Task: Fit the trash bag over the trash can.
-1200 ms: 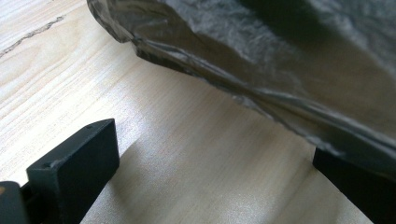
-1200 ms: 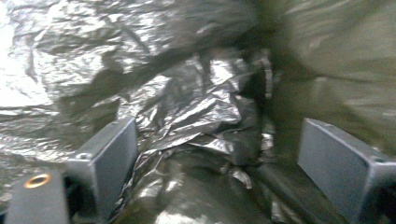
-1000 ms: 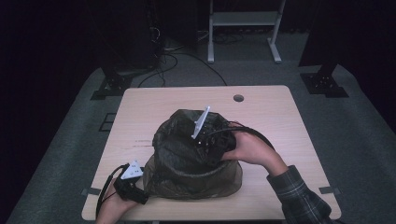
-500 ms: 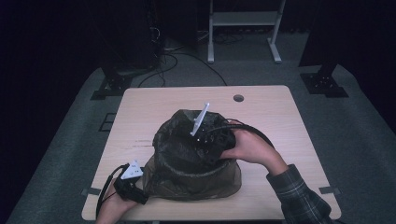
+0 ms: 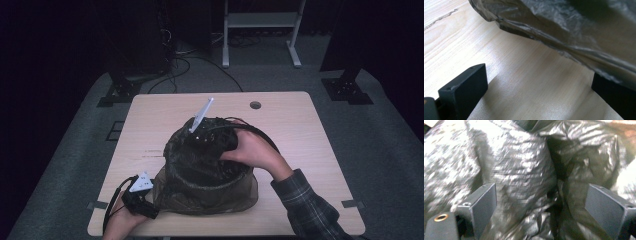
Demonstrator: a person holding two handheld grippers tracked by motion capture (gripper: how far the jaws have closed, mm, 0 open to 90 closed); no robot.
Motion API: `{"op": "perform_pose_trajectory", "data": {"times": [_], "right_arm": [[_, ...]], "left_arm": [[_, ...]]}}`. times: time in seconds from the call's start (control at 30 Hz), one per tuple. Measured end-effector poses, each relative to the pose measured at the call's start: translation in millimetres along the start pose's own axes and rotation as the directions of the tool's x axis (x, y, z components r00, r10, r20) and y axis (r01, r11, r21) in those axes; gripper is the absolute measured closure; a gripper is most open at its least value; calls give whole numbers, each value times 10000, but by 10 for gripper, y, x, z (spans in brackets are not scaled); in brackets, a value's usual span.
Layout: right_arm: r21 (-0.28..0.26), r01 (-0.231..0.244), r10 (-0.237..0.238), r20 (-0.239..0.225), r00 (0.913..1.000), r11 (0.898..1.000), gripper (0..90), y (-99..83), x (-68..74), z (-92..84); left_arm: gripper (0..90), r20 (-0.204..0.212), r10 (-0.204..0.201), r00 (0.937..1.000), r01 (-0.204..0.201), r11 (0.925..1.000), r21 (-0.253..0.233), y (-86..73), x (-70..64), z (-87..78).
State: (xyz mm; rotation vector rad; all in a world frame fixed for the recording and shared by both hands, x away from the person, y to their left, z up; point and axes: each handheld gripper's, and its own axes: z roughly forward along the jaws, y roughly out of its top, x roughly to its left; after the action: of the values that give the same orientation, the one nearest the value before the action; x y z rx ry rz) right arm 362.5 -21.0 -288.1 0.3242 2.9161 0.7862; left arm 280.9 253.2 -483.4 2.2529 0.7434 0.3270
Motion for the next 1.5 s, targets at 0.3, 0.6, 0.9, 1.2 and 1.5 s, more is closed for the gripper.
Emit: {"op": "perform_pose_trajectory", "data": {"times": [0.3,0.6,0.9,1.2,1.5], "right_arm": [[698,-371,360,159,9992,9969,95,113,-155,336],[804,-790,763,362,9964,9936,94,95,-240,413],[3,21,-21,-221,9998,10000,93,167,110,257],[355,446,-427,-513,9978,9984,93,197,326,401],[210,-402,401,48,9992,9990,93,98,121,295]], "left_arm": [[0,-8,5,10000,-5,10000,-4,0,0,0],[0,-9,0,10000,0,10000,-7,0,0,0],[0,2,-3,10000,3,10000,-6,0,-1,0],[0,4,-3,10000,3,10000,-6,0,0,0],[0,0,-2,10000,2,10000,-4,0,0,0]]}}
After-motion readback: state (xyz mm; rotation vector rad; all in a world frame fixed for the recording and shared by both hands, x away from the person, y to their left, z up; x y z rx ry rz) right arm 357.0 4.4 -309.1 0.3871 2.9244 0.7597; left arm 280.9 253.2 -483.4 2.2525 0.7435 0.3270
